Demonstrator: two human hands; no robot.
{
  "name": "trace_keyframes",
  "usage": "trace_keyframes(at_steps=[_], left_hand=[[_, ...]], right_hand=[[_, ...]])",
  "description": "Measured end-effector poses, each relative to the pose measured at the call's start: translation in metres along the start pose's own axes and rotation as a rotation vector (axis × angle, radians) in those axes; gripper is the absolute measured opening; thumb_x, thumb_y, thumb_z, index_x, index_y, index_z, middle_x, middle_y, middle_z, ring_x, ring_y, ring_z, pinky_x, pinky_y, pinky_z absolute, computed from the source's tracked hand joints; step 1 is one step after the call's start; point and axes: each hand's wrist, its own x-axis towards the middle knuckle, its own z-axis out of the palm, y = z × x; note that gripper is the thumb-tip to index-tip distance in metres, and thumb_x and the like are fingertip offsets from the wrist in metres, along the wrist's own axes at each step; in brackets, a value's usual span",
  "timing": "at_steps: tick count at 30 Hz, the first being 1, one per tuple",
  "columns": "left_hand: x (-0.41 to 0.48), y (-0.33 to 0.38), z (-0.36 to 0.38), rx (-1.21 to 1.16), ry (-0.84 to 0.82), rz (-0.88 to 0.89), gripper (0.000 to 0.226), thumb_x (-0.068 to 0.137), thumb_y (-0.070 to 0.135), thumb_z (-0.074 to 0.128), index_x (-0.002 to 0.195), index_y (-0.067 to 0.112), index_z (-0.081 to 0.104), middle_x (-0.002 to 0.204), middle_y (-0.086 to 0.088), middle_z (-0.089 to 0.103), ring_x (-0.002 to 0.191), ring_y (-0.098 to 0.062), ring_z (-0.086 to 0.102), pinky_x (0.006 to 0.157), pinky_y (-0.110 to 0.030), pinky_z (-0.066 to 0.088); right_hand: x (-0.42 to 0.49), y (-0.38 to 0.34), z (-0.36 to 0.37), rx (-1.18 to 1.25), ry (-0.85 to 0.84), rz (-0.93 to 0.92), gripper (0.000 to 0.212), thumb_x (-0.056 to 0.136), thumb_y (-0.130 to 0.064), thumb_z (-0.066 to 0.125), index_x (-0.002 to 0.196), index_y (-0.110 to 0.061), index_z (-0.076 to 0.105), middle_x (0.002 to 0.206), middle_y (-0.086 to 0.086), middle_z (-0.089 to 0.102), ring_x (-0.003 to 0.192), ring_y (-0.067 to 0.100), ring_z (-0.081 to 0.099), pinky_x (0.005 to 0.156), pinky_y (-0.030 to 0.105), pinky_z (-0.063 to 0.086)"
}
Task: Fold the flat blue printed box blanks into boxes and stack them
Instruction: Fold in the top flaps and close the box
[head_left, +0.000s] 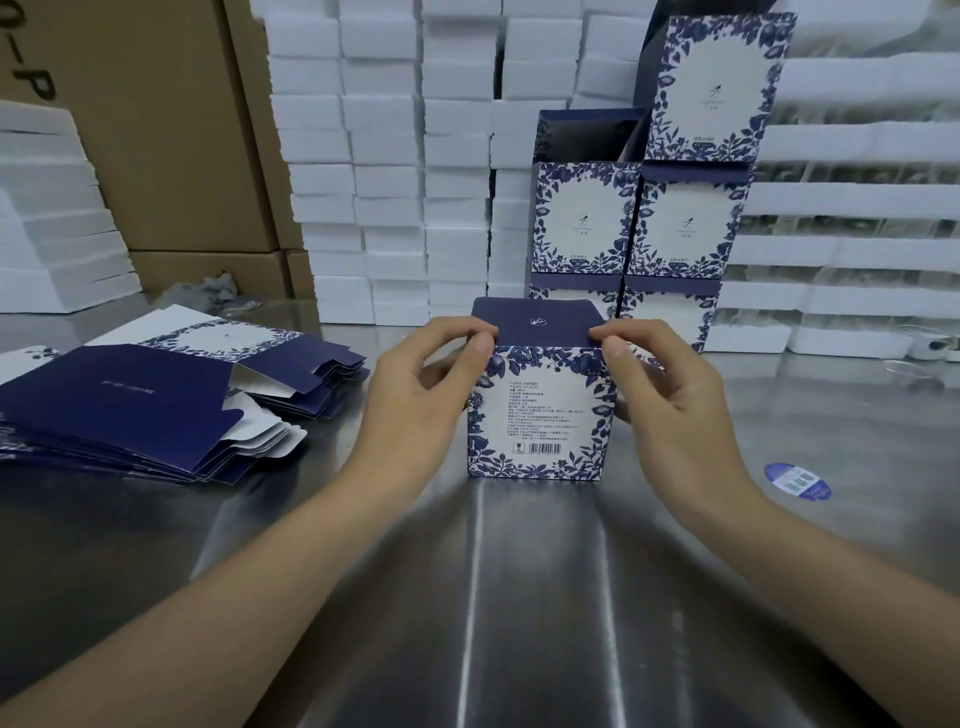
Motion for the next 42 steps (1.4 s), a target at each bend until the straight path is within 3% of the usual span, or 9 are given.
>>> trace_keyframes(at_steps=[5,9,17,23,25,29,32,37,42], left_hand=[[-0.011,0.001,0.003,0.175,-0.069,0.210,0.058,0.083,0.003,0.057,0.128,0.039,0.061,0.151,0.007,0.043,0.135,-0.011,0.055,0.097,-0.026,0.057],[-0.015,-0.007,0.002,0.360,-0.153,0.237,0.077,0.085,0.008,0.060,0.147,0.053,0.047,0.159,0.018,0.028,0.133,-0.001,0.050,0.090,-0.012,0.053],[-0.015,-0.018,0.000,0.545,-0.126,0.261,0.051,0.106,0.027,0.059,0.149,0.052,0.046,0.153,0.025,0.038,0.134,-0.001,0.048,0.078,-0.019,0.058],[-0.015,-0.019,0.000,0.615,-0.124,0.230,0.045,0.107,0.038,0.057,0.151,0.048,0.048,0.154,0.027,0.033,0.136,-0.001,0.046,0.100,-0.039,0.056],[-0.013,-0.018,0.001,0.625,-0.103,0.221,0.038,0.107,0.040,0.057,0.145,0.046,0.054,0.151,0.027,0.034,0.135,0.002,0.044,0.105,-0.036,0.052],[-0.012,-0.010,0.006,0.779,-0.079,0.312,0.036,0.103,0.044,0.056,0.138,0.035,0.058,0.156,0.021,0.038,0.146,-0.004,0.031,0.108,-0.004,0.024],[-0.011,-0.005,0.007,0.809,-0.108,0.333,0.038,0.102,0.043,0.056,0.137,0.029,0.058,0.145,0.018,0.053,0.137,-0.006,0.043,0.108,-0.016,0.035],[-0.012,0.000,0.006,0.742,-0.096,0.350,0.026,0.103,0.039,0.060,0.128,0.034,0.065,0.132,0.023,0.059,0.128,-0.004,0.052,0.103,-0.010,0.034],[-0.014,0.000,0.007,0.614,-0.107,0.288,0.011,0.101,0.043,0.063,0.106,0.038,0.071,0.136,0.022,0.055,0.134,-0.003,0.051,0.101,-0.017,0.040]], right_hand=[[-0.009,0.001,0.002,-0.081,-0.026,-0.148,0.063,0.086,0.004,0.049,0.140,-0.027,0.057,0.148,-0.002,0.054,0.139,0.019,0.055,0.109,0.047,0.052],[-0.013,0.008,0.001,-0.244,-0.024,-0.115,0.079,0.081,-0.002,0.051,0.148,-0.044,0.048,0.147,-0.020,0.045,0.137,0.014,0.052,0.108,0.045,0.052],[-0.013,0.013,0.001,-0.428,-0.041,-0.106,0.065,0.099,-0.016,0.067,0.148,-0.052,0.045,0.138,-0.021,0.044,0.115,0.006,0.061,0.100,0.042,0.055],[-0.011,0.015,0.002,-0.502,-0.031,-0.088,0.046,0.101,-0.028,0.066,0.143,-0.042,0.055,0.136,-0.013,0.045,0.118,0.004,0.055,0.107,0.037,0.048],[-0.011,0.014,0.003,-0.522,-0.020,-0.117,0.041,0.101,-0.029,0.067,0.141,-0.035,0.058,0.140,-0.009,0.047,0.131,0.007,0.050,0.115,0.034,0.041],[-0.008,0.010,0.000,-0.559,-0.079,-0.231,0.038,0.101,-0.016,0.068,0.137,-0.020,0.060,0.148,-0.009,0.053,0.145,0.008,0.042,0.121,0.027,0.032],[-0.007,0.007,0.001,-0.523,-0.124,-0.284,0.033,0.100,-0.017,0.068,0.132,-0.021,0.062,0.134,-0.011,0.059,0.135,0.011,0.052,0.113,0.034,0.042],[-0.005,-0.002,0.006,-0.461,-0.111,-0.275,0.018,0.098,-0.030,0.066,0.116,-0.025,0.064,0.116,-0.015,0.062,0.117,0.010,0.058,0.098,0.026,0.046],[-0.009,-0.003,0.004,-0.443,-0.175,-0.223,0.010,0.100,-0.031,0.064,0.105,-0.024,0.066,0.135,-0.007,0.061,0.142,0.002,0.045,0.112,0.025,0.037]])
